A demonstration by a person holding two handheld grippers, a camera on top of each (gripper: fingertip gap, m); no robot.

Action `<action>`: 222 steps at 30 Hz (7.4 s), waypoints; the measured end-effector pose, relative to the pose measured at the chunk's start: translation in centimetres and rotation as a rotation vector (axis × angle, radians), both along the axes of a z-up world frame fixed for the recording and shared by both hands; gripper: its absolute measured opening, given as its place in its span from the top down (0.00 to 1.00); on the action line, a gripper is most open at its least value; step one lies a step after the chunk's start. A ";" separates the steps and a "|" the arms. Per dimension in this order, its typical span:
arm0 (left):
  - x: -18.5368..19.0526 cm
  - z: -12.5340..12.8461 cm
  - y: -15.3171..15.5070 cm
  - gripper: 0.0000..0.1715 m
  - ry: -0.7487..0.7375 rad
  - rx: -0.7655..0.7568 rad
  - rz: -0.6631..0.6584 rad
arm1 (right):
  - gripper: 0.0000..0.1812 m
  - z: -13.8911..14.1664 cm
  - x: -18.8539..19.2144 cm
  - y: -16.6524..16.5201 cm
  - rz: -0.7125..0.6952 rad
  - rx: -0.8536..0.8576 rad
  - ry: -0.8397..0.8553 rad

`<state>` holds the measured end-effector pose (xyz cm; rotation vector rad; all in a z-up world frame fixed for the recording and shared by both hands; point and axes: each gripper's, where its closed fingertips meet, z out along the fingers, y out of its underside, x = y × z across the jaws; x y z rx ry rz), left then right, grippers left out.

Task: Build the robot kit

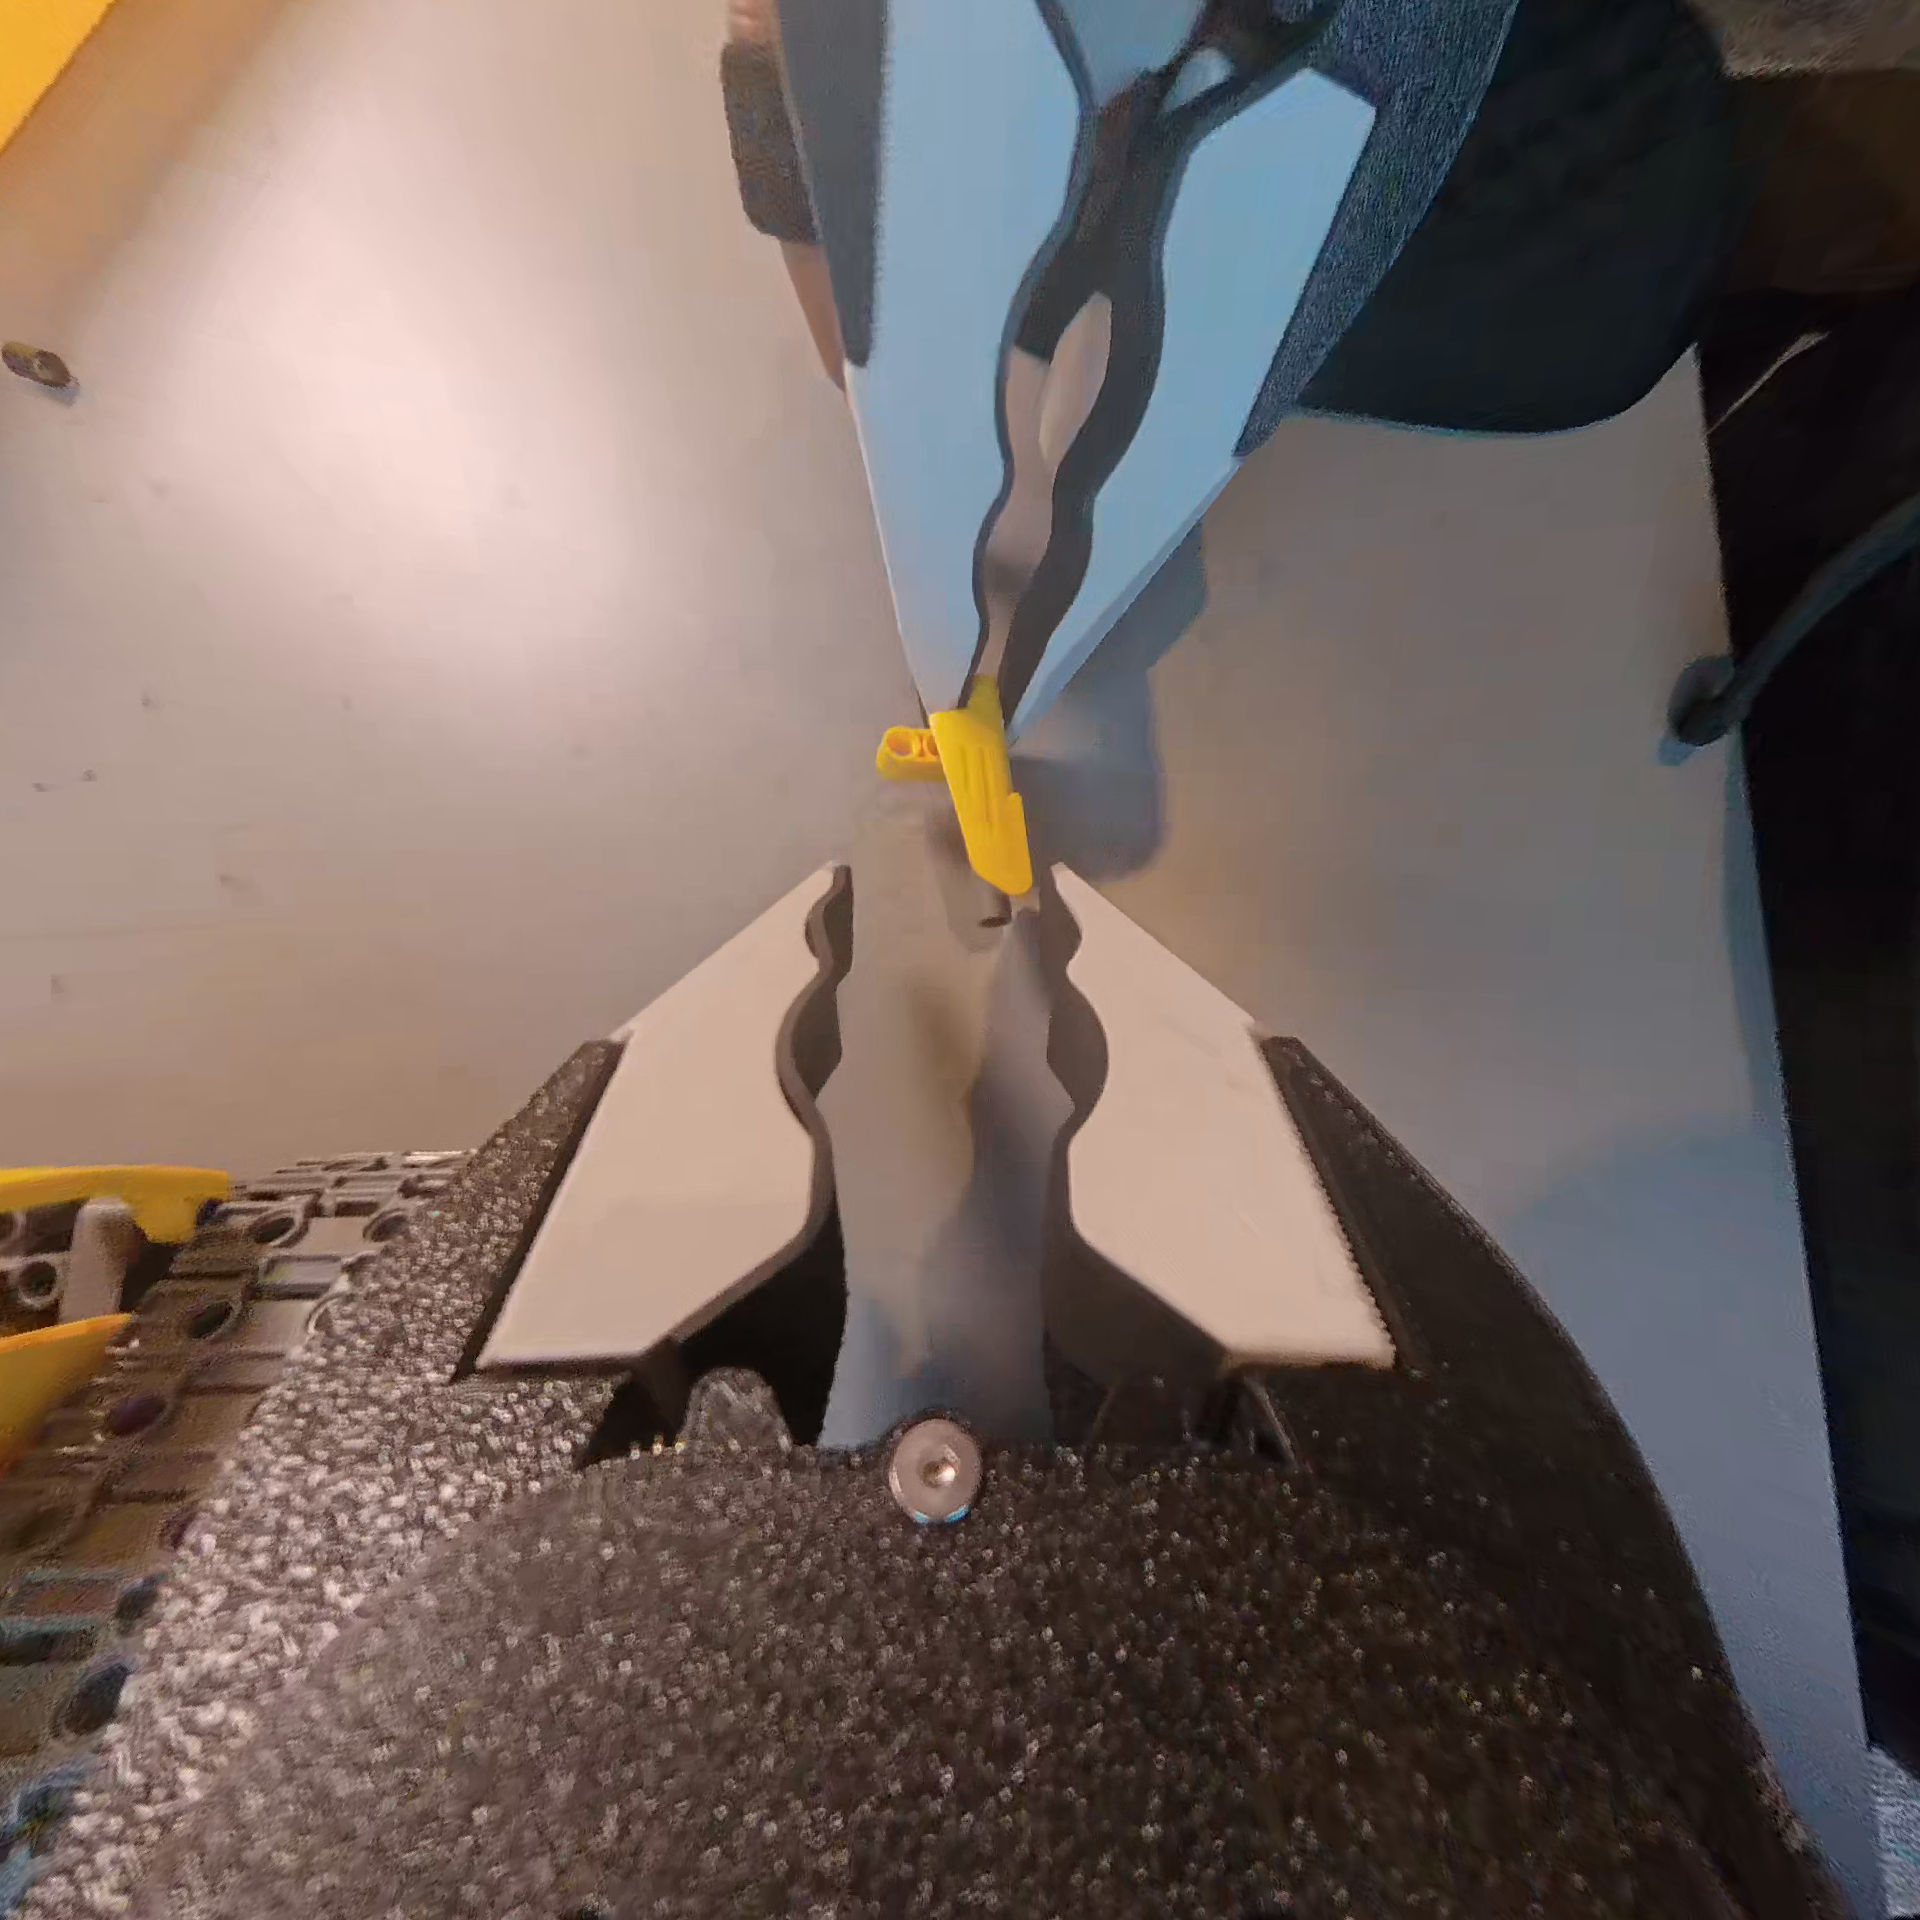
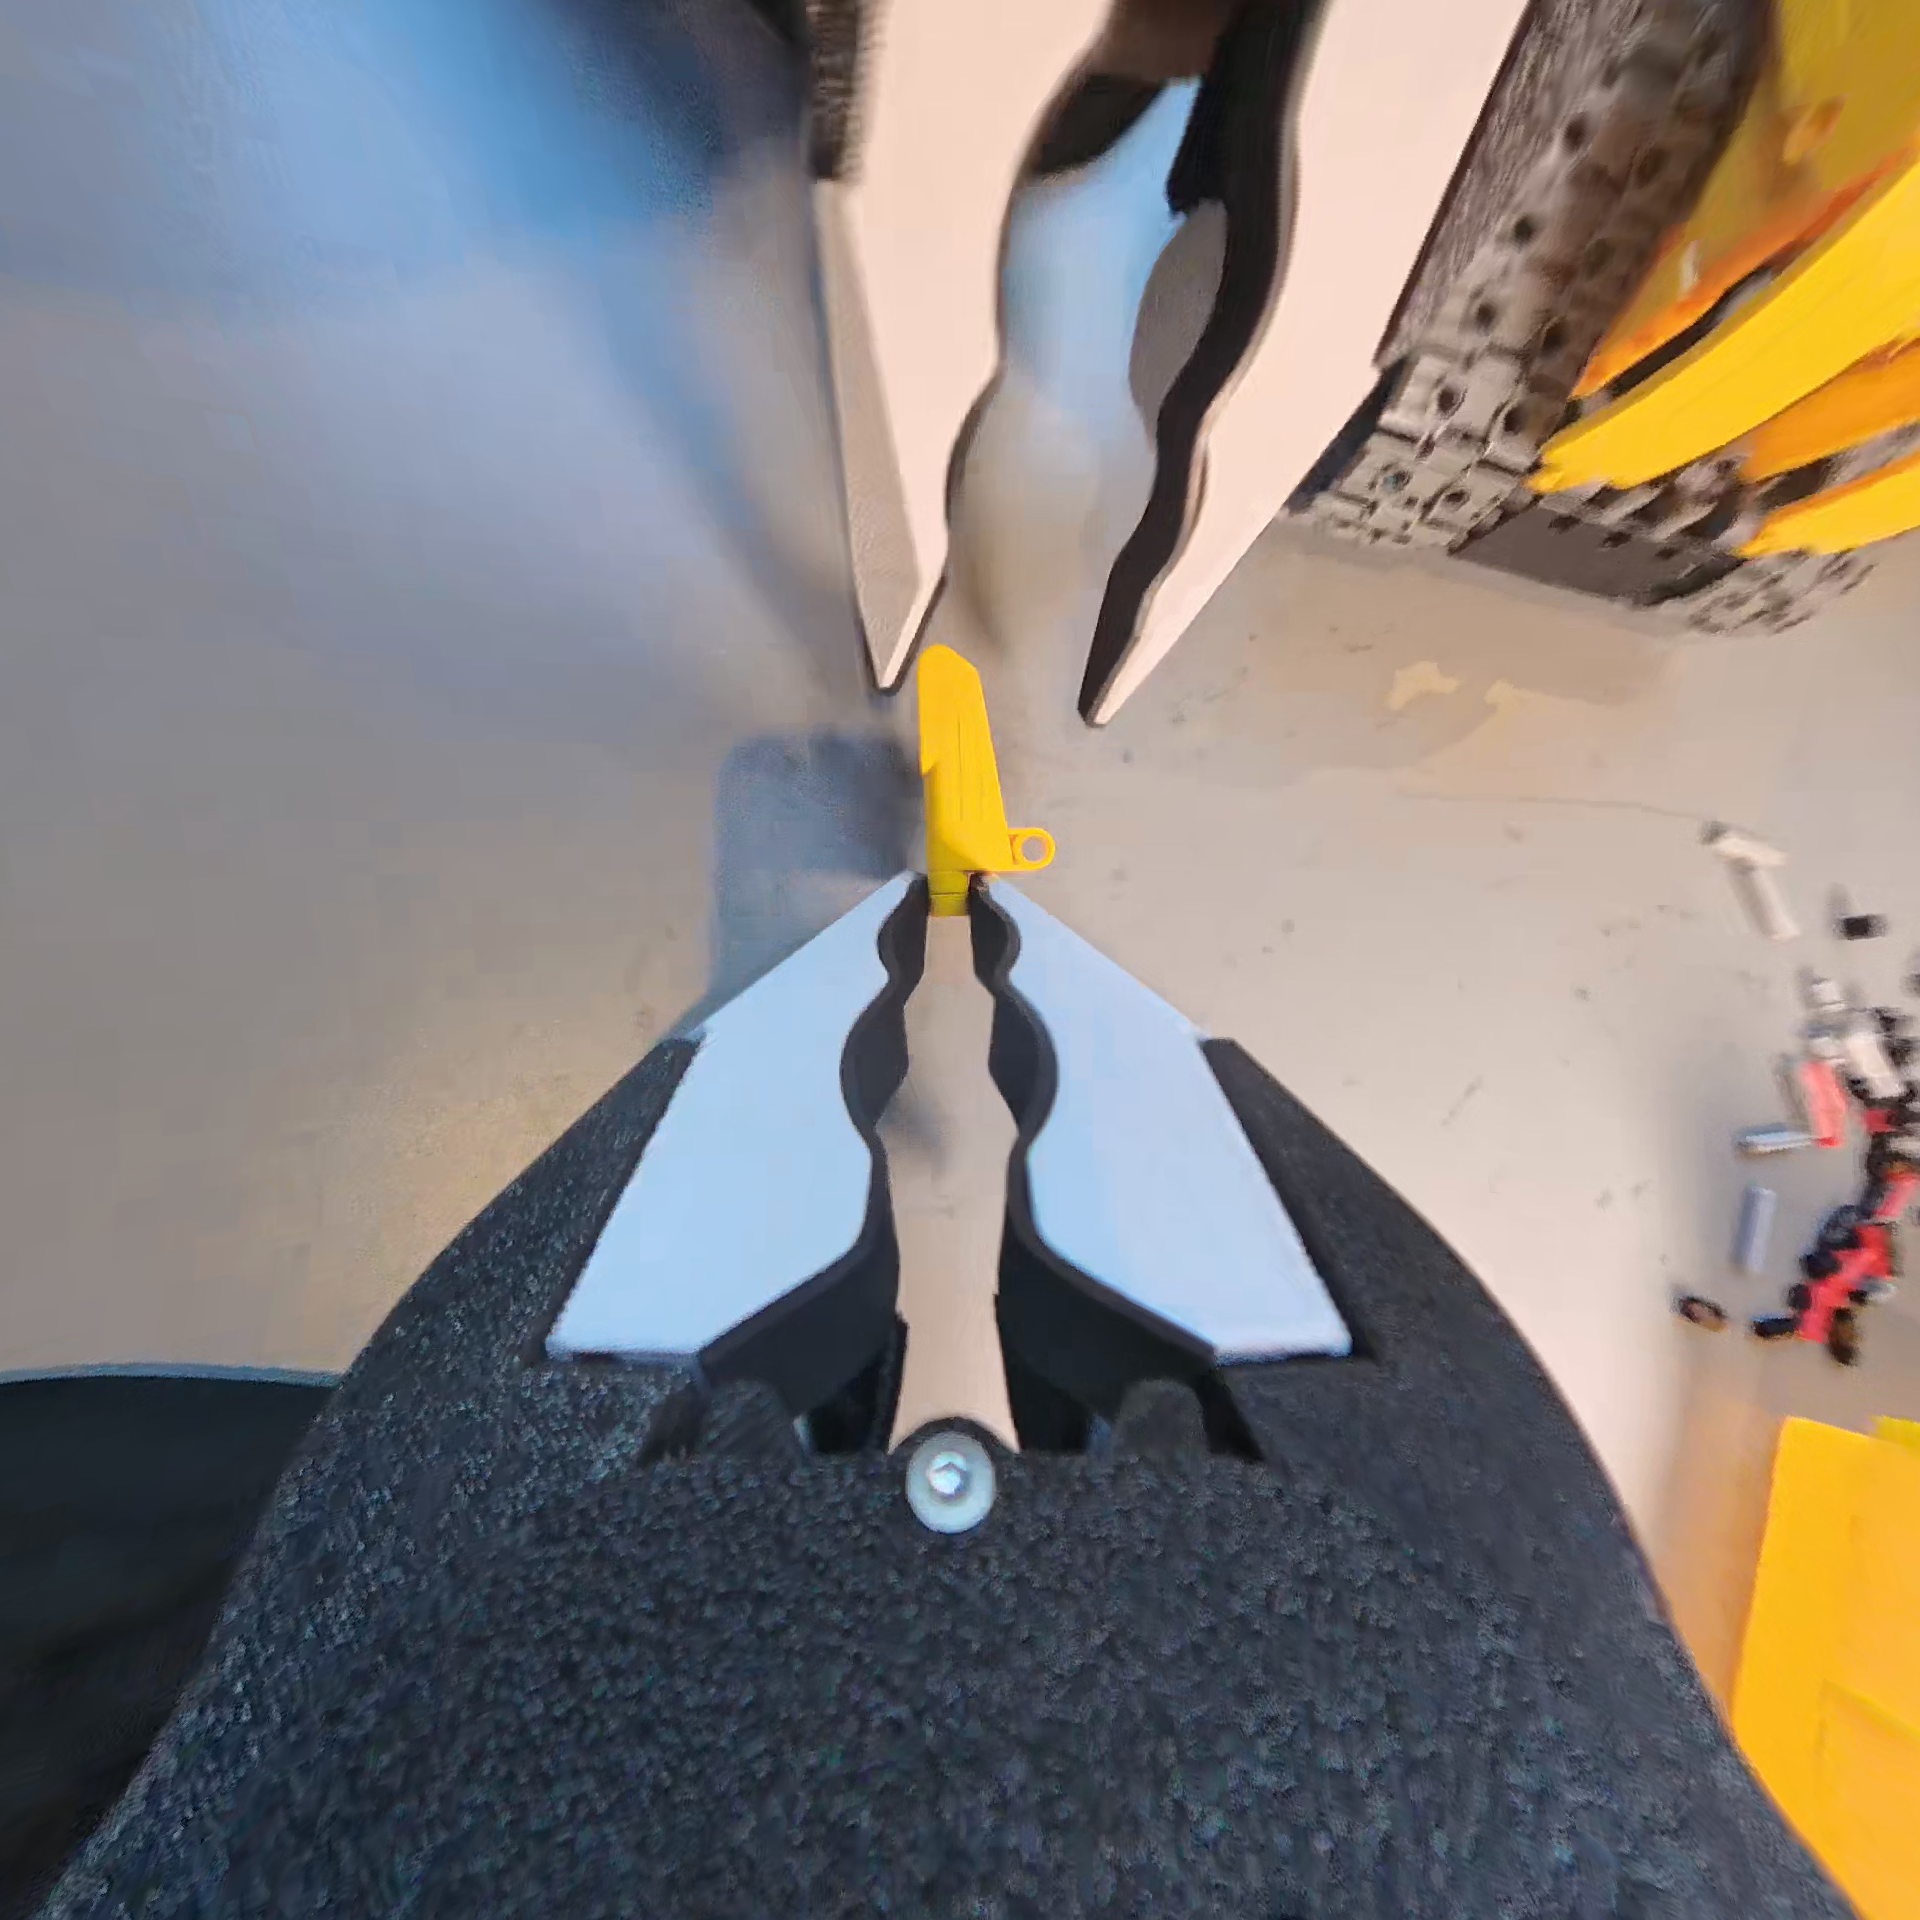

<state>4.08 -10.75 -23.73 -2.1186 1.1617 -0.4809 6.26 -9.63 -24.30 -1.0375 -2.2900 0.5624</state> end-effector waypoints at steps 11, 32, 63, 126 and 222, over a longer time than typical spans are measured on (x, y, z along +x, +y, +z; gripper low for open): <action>0.6 3.9 1.3 0.79 -0.345 -0.056 0.078 | 0.96 5.7 -1.2 3.1 -0.003 0.662 0.564; -1.0 6.1 3.5 0.92 0.111 0.657 0.062 | 0.82 8.3 -1.4 2.3 -0.037 0.042 0.616; -1.9 4.4 4.6 0.91 -0.017 0.469 0.148 | 0.92 -0.1 -1.2 6.2 -0.127 -0.205 0.027; -24.7 19.4 34.4 0.91 0.432 0.751 0.618 | 0.68 23.1 -6.5 41.4 -0.961 -0.078 0.899; -30.9 26.0 24.6 0.96 -0.202 0.699 0.909 | 0.49 21.5 -21.5 38.0 -0.910 0.260 0.842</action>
